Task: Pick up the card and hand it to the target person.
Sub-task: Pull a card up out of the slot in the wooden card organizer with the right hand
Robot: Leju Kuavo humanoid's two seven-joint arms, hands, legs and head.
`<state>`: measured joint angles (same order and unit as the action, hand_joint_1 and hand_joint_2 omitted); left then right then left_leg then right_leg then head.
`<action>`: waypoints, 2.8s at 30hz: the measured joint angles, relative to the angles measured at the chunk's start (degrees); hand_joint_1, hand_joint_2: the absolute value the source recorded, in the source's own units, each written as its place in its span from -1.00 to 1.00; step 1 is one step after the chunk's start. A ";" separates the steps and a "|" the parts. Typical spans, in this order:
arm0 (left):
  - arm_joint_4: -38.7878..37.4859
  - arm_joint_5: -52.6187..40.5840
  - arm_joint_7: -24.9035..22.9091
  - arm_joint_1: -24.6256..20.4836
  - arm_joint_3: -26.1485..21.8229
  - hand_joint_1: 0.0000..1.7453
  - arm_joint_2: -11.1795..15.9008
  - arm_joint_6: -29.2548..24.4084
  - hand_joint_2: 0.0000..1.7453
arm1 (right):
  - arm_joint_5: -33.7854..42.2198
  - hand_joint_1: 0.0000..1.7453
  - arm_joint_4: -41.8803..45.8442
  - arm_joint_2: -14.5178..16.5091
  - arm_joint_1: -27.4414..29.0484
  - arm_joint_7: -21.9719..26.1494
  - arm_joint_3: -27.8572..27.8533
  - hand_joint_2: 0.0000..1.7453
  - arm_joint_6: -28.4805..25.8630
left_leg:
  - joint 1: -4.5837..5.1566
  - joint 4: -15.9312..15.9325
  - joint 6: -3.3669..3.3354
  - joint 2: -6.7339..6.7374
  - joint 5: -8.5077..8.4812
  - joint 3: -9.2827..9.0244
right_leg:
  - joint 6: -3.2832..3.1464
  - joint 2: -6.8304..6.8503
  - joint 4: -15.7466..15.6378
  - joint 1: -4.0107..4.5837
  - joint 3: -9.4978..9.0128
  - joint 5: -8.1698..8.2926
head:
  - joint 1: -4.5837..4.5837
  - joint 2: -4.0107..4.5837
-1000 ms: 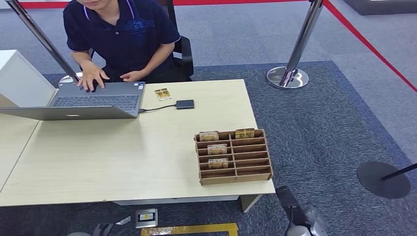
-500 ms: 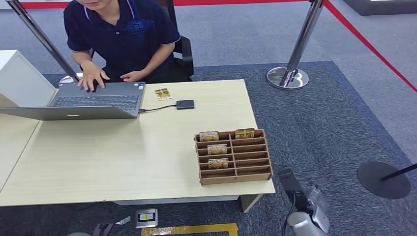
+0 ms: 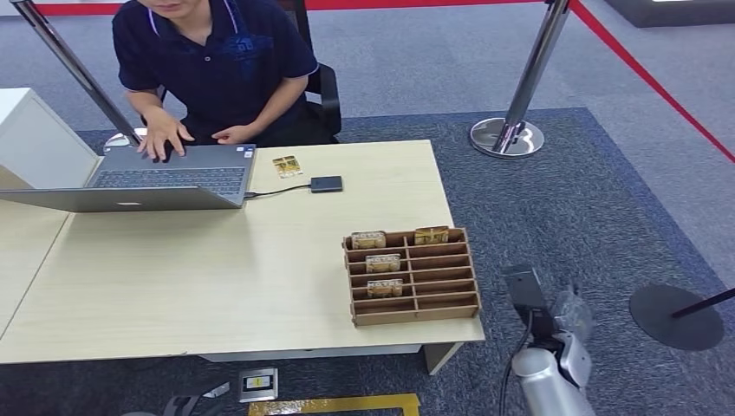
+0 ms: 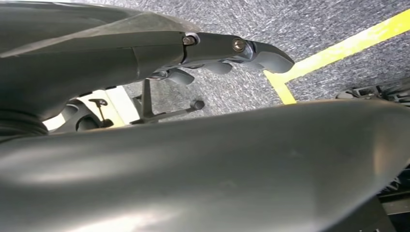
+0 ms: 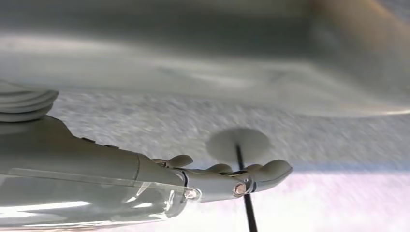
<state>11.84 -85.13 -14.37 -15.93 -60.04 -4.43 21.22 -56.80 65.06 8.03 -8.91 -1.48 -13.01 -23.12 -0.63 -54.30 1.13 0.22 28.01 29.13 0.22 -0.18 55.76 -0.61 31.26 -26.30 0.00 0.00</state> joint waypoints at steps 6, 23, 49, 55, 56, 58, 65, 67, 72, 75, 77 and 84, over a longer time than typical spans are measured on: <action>-0.04 0.10 0.49 0.34 0.29 -1.00 0.06 -0.26 -1.00 | 2.51 -1.00 12.02 0.26 3.05 3.13 2.32 -1.00 -0.88 | -0.01 0.03 0.01 -0.03 0.00 -0.07 | -0.01 0.03 -0.03 0.00 -0.06 -0.02 | 0.00 0.00; -0.48 0.38 -1.62 -1.33 0.61 -1.00 -0.54 -0.29 -1.00 | 11.63 -1.00 23.24 -2.74 5.40 6.41 11.62 -1.00 4.39 | -0.03 0.06 0.00 -0.06 -0.01 -0.16 | 0.00 0.06 -0.09 0.03 -0.17 0.00 | 0.00 0.00; -0.08 2.85 1.85 1.69 -1.26 -1.00 1.26 -0.45 -1.00 | 8.74 -1.00 24.33 -2.99 7.99 5.31 25.09 1.00 16.49 | -0.05 0.08 0.02 0.12 0.01 -0.24 | -0.02 -0.12 -0.09 0.05 -0.21 0.02 | 0.00 0.00; 0.00 3.29 2.22 2.14 -1.51 -1.00 1.38 -0.61 -1.00 | 4.81 -1.00 23.72 -3.04 7.93 4.77 26.80 1.00 16.63 | -0.05 0.08 0.01 0.08 0.00 -0.23 | -0.02 -0.08 -0.11 0.06 -0.22 0.03 | 0.00 0.00; -0.01 3.25 2.16 2.06 -1.43 -1.00 1.37 -0.58 -1.00 | 3.96 -1.00 23.41 -2.98 7.82 4.56 26.94 1.00 16.42 | -0.06 0.08 0.01 0.07 0.00 -0.23 | -0.02 -0.07 -0.11 0.06 -0.23 0.03 | 0.00 0.00; -0.03 3.16 1.99 1.84 -1.23 -1.00 1.32 -0.49 -1.00 | 2.61 -1.00 22.50 -2.84 7.46 4.18 27.05 1.00 16.06 | -0.05 0.09 0.02 0.05 0.00 -0.23 | -0.01 -0.05 -0.11 0.05 -0.23 0.02 | 0.00 0.00; 0.02 2.87 1.95 1.65 -0.57 -1.00 1.18 -0.29 -1.00 | -2.76 -1.00 15.92 -2.63 2.88 3.10 26.85 1.00 14.11 | -0.05 0.09 0.02 0.11 -0.02 -0.23 | -0.01 -0.11 -0.11 0.05 -0.22 0.06 | 0.00 0.00; 0.04 2.84 2.06 1.77 -0.45 -1.00 1.17 -0.28 -1.00 | -3.35 -1.00 14.08 -2.72 1.49 2.91 26.77 1.00 14.28 | -0.05 0.09 0.02 0.11 -0.02 -0.24 | -0.01 -0.11 -0.12 0.05 -0.23 0.06 | 0.00 0.00; -0.01 2.68 1.97 1.65 -0.02 -1.00 1.12 -0.14 -1.00 | -4.23 -1.00 8.57 -3.08 -2.17 2.82 26.58 1.00 14.61 | -0.05 0.10 0.01 0.11 -0.03 -0.27 | -0.01 -0.11 -0.13 0.05 -0.26 0.07 | 0.00 0.00; -0.07 2.35 1.54 1.12 0.54 -1.00 1.01 0.12 -1.00 | -4.38 -1.00 5.31 -3.04 -4.08 2.94 26.47 1.00 14.40 | -0.05 0.10 0.01 0.09 -0.03 -0.27 | -0.01 -0.09 -0.13 0.05 -0.27 0.07 | 0.00 0.00; -0.10 2.16 1.28 0.79 0.82 -1.00 0.95 0.28 -1.00 | -4.40 -1.00 4.01 -2.91 -4.67 2.98 26.54 1.00 14.42 | -0.05 0.09 0.01 0.05 -0.04 -0.26 | -0.01 -0.05 -0.12 0.05 -0.27 0.06 | 0.00 0.00; -0.11 2.13 1.06 0.59 1.08 -1.00 0.85 0.47 -1.00 | -4.32 -0.89 -0.98 -2.05 -7.82 3.19 27.58 1.00 14.98 | -0.06 0.08 0.01 0.08 -0.03 -0.25 | -0.01 -0.08 -0.11 0.06 -0.25 0.07 | 0.00 0.00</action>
<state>11.73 -83.00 -13.31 -15.33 -58.96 -3.57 21.69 -61.11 64.09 5.98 -16.72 1.72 14.57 -8.14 -0.68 -54.22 1.13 0.30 27.98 28.88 0.21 -0.26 55.65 -0.55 31.01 -26.23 0.00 0.00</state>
